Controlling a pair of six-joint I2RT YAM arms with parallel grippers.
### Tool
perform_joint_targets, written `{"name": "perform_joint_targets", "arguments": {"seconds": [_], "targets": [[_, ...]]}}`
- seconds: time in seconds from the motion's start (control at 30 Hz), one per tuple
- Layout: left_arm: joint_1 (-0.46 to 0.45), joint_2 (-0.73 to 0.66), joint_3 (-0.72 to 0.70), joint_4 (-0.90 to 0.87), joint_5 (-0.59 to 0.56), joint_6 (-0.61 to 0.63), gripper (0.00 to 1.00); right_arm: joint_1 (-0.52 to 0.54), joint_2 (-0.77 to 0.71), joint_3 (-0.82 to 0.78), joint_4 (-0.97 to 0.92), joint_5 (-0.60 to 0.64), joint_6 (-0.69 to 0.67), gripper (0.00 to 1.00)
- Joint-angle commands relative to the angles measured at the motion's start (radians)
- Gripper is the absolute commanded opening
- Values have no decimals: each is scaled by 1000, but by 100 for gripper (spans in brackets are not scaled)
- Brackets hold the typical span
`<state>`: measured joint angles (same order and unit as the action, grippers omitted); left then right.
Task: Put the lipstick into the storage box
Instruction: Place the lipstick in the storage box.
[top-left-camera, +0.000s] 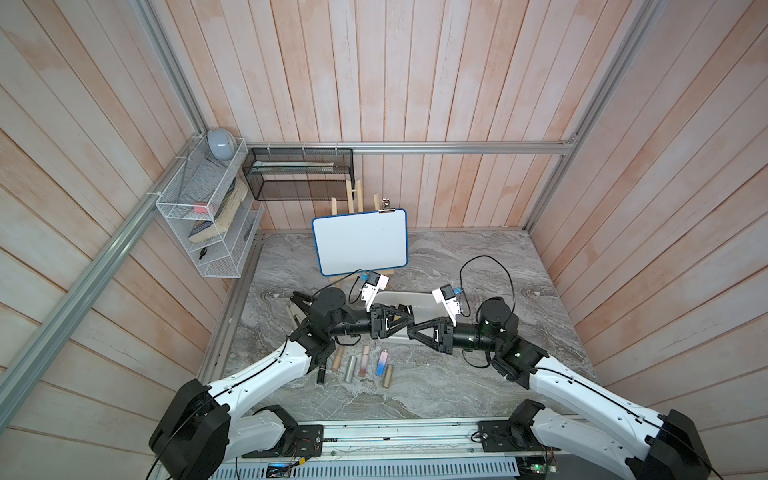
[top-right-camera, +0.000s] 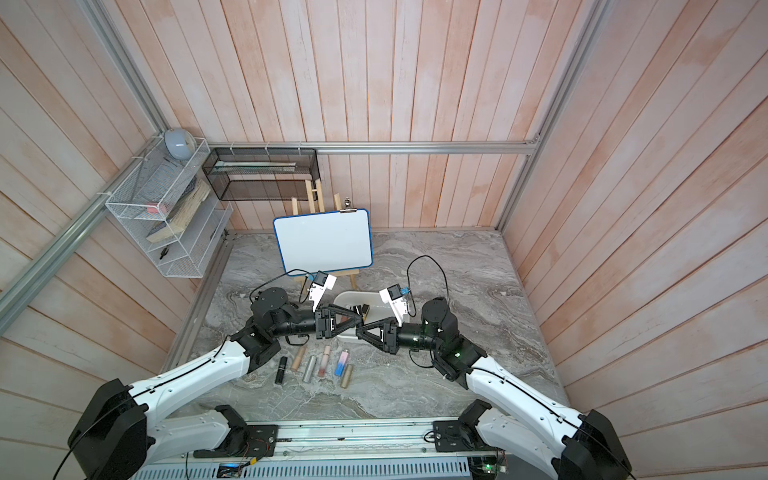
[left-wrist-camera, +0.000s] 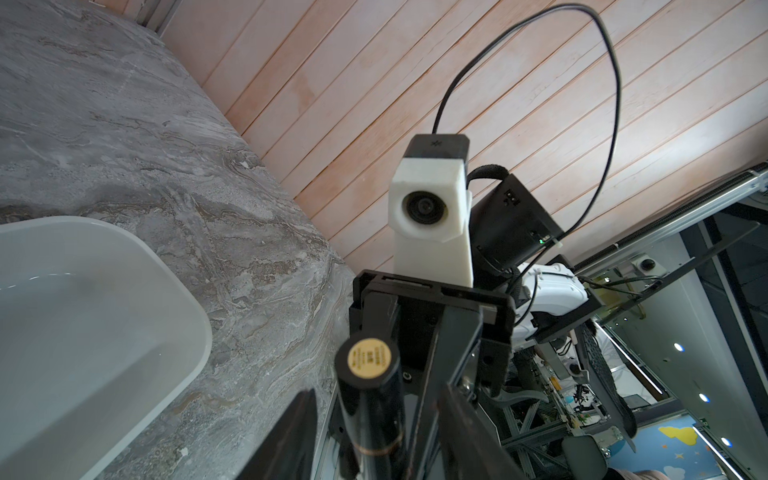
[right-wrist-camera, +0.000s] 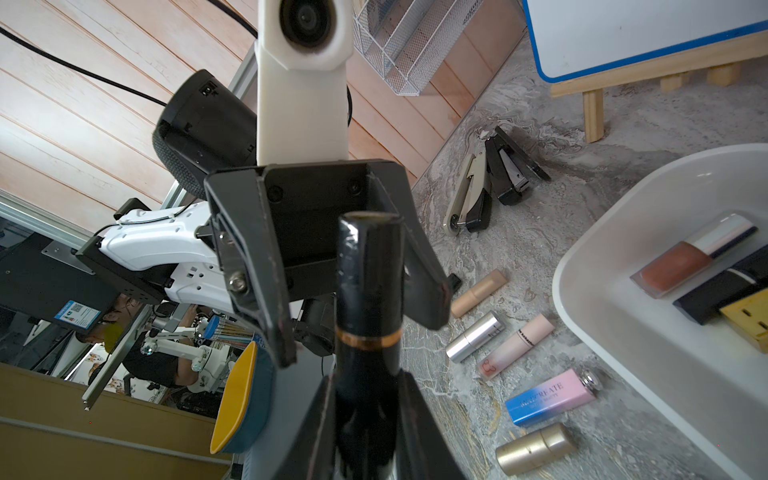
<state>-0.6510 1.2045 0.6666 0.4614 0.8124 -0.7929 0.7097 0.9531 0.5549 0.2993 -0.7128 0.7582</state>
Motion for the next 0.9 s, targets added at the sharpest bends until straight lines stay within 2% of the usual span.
{"name": "perform_joint_targets", "arguments": {"seconds": [0.0, 0.33, 0.53, 0.63, 0.73, 0.87], "targets": [[-7, 6, 31, -26, 18, 34, 50, -4, -1, -4, 37, -7, 2, 17], [-13, 18, 40, -40, 12, 40, 42, -4, 4, -7, 40, -5, 4, 17], [-13, 24, 44, -44, 13, 42, 27, -3, 7, -9, 40, -5, 4, 17], [-13, 24, 44, -50, 13, 45, 24, -3, 9, -7, 42, -1, 2, 18], [-13, 23, 43, -57, 11, 49, 23, -3, 13, -8, 41, 5, 4, 26], [-12, 22, 47, -85, 2, 65, 23, -3, 6, -4, 26, 25, 3, 52]]}}
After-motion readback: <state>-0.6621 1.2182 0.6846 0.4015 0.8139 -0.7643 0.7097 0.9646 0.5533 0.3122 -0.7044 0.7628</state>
